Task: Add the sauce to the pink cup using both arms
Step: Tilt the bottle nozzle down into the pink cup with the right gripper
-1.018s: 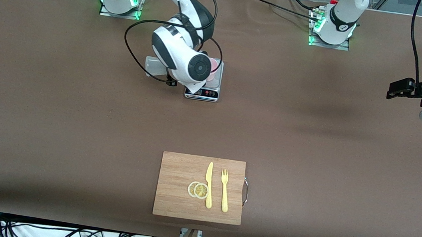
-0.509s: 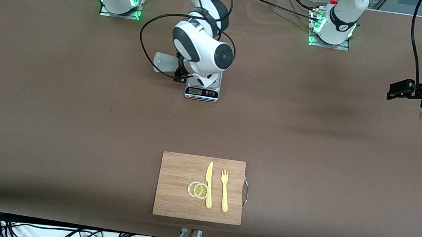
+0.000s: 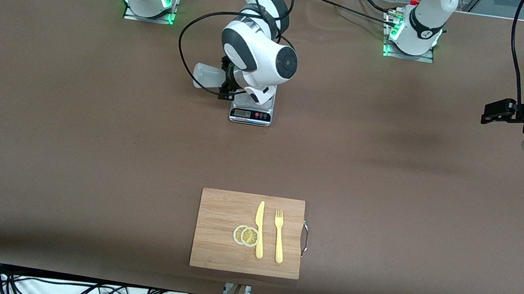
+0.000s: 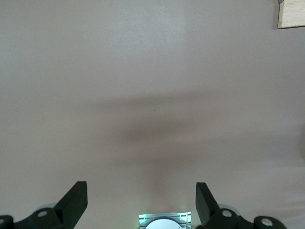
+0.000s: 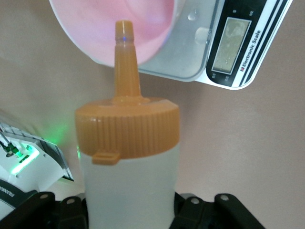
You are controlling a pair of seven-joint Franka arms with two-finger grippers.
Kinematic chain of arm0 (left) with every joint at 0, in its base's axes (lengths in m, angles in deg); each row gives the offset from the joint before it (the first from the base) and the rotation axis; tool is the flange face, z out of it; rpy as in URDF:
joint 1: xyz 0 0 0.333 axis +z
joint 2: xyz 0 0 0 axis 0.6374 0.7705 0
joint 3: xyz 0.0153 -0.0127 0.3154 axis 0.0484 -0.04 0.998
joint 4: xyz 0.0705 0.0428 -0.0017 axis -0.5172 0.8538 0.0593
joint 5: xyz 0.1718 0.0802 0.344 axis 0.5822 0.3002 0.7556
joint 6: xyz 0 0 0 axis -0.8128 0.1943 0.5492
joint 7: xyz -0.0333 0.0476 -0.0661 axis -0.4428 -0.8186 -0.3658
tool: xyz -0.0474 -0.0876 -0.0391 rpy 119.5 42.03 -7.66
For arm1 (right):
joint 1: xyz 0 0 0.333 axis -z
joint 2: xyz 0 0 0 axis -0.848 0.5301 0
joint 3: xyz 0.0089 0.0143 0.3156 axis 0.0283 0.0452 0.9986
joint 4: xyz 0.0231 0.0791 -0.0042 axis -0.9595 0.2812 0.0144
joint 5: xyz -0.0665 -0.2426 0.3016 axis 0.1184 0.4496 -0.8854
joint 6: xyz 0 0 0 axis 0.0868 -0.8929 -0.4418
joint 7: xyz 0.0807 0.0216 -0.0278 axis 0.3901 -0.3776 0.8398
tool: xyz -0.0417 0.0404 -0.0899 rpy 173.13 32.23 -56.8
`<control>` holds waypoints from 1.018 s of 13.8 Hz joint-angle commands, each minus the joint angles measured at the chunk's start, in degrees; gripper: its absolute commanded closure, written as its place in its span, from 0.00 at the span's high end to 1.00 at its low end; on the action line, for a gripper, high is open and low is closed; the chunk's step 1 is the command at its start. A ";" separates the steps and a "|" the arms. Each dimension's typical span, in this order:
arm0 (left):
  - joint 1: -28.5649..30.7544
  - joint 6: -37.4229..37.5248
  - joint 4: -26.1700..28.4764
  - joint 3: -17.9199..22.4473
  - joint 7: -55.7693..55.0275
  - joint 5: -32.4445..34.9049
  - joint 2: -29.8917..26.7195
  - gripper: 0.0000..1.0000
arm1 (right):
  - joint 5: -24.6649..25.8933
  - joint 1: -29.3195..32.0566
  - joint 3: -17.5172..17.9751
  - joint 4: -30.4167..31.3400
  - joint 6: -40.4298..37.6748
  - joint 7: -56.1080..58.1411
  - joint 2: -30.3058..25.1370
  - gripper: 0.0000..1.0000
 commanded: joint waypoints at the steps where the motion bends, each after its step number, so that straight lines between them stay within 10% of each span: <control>1: 0.53 0.85 -1.89 -0.42 1.25 0.59 0.91 1.00 | 0.52 2.65 1.10 -0.65 -1.30 4.82 -0.48 0.00; 14: 0.53 0.85 -1.89 -0.42 1.25 0.59 0.91 1.00 | -27.83 20.91 -1.18 0.23 12.58 29.67 -2.76 0.00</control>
